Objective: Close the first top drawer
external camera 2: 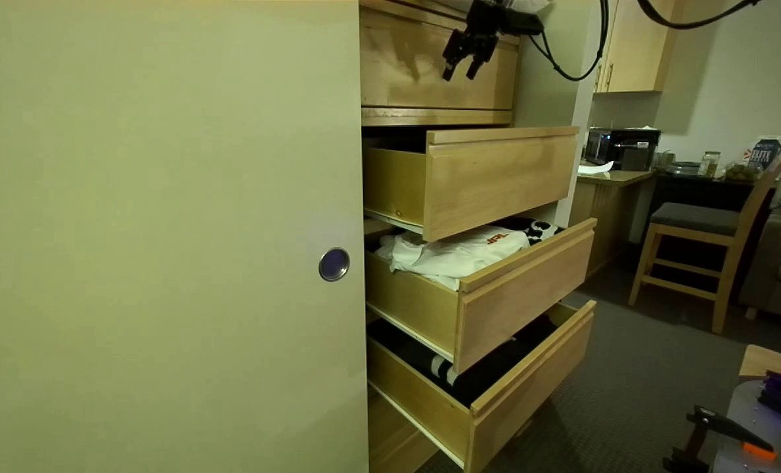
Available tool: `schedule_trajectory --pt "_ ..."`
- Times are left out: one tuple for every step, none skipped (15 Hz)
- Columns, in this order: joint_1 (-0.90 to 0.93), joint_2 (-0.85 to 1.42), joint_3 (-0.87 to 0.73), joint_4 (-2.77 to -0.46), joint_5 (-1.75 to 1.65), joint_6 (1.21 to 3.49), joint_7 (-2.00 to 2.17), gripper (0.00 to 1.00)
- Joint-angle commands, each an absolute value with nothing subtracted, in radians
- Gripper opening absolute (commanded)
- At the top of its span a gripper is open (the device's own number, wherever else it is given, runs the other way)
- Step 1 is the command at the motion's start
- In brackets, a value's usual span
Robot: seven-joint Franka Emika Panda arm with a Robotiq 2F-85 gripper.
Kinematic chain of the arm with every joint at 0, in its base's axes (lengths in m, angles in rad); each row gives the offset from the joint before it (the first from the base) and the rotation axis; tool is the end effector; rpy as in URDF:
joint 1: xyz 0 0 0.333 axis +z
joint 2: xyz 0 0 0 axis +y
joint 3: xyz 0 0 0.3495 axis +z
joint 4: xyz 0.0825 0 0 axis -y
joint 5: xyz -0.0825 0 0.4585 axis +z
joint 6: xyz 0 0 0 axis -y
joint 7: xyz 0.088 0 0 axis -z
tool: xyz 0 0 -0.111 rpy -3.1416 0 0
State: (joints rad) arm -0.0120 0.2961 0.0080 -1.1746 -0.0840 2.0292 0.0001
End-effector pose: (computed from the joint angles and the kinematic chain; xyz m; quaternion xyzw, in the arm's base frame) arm 0.7622 -0.0093 0.7238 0.9605 0.0050 0.2753 0.0408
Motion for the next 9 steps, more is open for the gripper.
schedule_trajectory --pt "-0.02 0.174 0.022 -1.27 -0.057 1.812 -0.065 1.0" --pt "-0.022 0.158 0.025 -1.265 -0.051 1.733 -0.079 1.0" --pt "-0.02 0.146 0.024 -1.255 -0.056 1.661 -0.084 1.0" --pt "-0.018 0.131 0.023 -1.244 -0.065 1.582 -0.093 1.0" --pt "-0.018 0.116 0.022 -1.237 -0.066 1.518 -0.103 1.0" --pt "-0.019 0.098 0.02 -1.235 -0.066 1.457 -0.112 1.0" --pt "-0.019 0.079 0.02 -1.237 -0.066 1.406 -0.121 1.0" --pt "-0.016 0.055 0.02 -1.251 -0.073 1.375 -0.121 1.0" --pt "-0.015 0.035 0.02 -1.265 -0.073 1.35 -0.121 1.0"
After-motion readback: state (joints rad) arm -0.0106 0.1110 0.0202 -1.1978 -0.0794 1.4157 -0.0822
